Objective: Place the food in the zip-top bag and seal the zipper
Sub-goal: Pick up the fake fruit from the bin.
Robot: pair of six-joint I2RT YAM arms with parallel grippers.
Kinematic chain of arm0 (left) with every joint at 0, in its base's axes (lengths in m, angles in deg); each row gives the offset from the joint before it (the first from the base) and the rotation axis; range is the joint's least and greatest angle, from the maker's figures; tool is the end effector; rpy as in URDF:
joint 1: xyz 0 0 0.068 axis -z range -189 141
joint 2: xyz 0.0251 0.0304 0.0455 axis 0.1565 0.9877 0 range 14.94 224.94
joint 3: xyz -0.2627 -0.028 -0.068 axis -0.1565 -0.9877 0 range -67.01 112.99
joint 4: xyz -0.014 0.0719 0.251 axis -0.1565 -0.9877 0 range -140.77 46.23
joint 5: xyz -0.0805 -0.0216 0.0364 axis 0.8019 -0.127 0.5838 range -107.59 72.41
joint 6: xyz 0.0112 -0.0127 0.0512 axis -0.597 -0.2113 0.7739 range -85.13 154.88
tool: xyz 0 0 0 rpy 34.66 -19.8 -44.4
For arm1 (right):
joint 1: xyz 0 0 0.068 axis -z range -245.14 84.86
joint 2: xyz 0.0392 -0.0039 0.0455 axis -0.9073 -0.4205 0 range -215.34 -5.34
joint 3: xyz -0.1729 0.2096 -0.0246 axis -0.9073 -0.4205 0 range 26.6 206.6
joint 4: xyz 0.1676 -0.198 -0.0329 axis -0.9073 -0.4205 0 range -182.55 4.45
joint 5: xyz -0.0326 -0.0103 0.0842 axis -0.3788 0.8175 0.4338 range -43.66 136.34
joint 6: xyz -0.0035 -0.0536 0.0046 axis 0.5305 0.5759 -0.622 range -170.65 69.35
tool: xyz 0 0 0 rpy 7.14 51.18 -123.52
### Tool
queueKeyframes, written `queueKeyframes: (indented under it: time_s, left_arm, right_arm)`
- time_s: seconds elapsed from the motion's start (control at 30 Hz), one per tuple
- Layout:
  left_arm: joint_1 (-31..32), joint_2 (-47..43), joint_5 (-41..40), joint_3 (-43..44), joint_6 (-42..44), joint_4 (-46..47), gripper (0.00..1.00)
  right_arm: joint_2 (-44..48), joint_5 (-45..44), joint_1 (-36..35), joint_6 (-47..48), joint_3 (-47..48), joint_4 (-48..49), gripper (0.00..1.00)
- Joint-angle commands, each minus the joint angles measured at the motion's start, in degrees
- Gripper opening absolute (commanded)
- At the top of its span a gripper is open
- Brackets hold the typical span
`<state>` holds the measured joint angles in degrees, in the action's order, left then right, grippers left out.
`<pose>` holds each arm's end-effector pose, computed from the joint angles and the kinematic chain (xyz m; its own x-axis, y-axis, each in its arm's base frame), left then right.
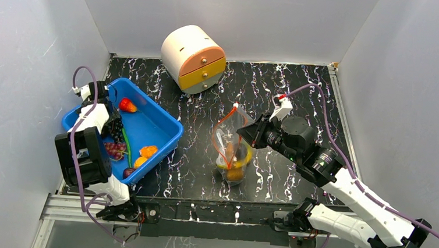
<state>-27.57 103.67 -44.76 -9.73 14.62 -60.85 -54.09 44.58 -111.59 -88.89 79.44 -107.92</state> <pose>0.3025 0.1188 0.2216 -0.4691 -0.4824 -0.7397 -0.7805 0.6183 0.0918 0.1316 0.1371 0.3549 -0.6057 0.2607 -0.7518 -0.4195 0.6982 0.5801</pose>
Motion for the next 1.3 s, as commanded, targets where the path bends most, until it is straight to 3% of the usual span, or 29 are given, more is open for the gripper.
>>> queueKeyframes:
  time_s: [0.0, 0.4, 0.53, 0.63, 1.0, 1.27]
  left_arm:
    - [-0.9, 1.7, -0.5, 0.2, -1.5, -1.3, 0.74]
    - [-1.0, 4.3, 3.2, 0.7, -0.5, -1.3, 0.65]
    - [-1.1, 4.6, 6.0, 0.8, -0.5, -2.0, 0.69]
    - [-1.0, 5.0, 7.5, 1.9, -0.3, -3.2, 0.65]
    - [-0.9, -6.1, 15.6, -1.0, -0.9, -4.1, 0.5]
    - [0.6, -10.1, 21.7, 1.0, -2.4, -7.9, 0.48]
  right_arm:
    - [1.0, -0.7, -0.2, -0.3, 2.3, 3.3, 0.0]
    - [2.1, -1.1, -0.2, -0.3, 1.4, 3.6, 0.0]
    - [2.5, -1.1, -0.2, -0.3, 1.1, 3.6, 0.0]
    - [2.5, -1.2, -0.1, -0.3, 1.1, 3.3, 0.0]
    - [2.0, -1.4, -0.2, -0.5, 0.6, 3.0, 0.0]
    - [1.1, -2.6, -0.2, -0.5, 1.3, 2.0, 0.0]
